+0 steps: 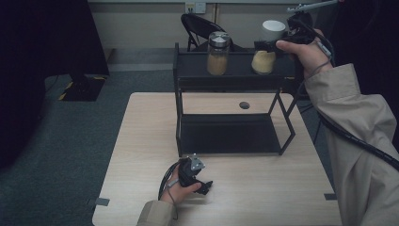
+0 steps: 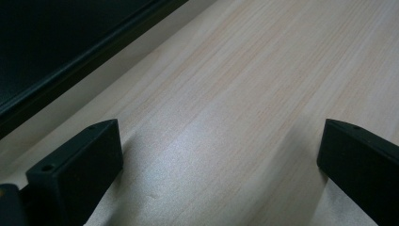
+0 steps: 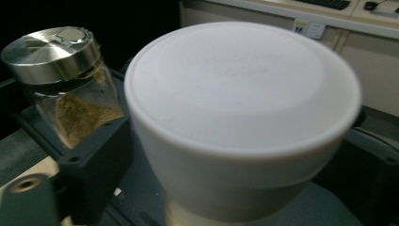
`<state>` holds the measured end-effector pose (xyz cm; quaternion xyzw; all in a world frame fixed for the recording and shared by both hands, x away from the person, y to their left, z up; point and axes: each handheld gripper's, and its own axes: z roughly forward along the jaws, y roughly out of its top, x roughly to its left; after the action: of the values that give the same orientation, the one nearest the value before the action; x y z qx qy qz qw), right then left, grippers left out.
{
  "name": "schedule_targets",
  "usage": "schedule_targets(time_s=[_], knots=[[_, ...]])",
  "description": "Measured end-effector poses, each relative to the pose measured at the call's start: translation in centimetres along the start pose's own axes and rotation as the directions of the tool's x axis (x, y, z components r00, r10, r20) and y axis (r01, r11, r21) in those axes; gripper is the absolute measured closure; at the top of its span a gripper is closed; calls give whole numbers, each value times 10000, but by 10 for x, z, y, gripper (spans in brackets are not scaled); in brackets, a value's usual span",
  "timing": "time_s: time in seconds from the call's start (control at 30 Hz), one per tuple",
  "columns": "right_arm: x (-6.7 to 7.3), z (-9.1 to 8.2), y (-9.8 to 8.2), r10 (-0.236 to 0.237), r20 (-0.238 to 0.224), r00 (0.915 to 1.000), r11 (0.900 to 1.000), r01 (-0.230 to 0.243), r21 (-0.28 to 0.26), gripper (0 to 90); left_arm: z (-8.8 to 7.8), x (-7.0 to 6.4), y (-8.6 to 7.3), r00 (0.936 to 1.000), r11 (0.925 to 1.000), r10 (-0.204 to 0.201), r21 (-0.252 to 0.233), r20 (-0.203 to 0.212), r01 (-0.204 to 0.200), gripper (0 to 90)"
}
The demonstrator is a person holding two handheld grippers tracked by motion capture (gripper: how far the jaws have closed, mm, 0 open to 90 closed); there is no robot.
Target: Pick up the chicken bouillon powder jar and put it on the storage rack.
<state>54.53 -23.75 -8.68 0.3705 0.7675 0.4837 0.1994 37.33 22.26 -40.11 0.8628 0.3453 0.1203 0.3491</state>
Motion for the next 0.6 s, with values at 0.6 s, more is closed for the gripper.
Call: schedule_targets(time_s=[0.6], knots=[[2, -10, -16, 36, 84, 10000, 9997, -34, -240, 0, 0, 0, 0, 10000, 10000, -2, 2, -8, 2, 1]])
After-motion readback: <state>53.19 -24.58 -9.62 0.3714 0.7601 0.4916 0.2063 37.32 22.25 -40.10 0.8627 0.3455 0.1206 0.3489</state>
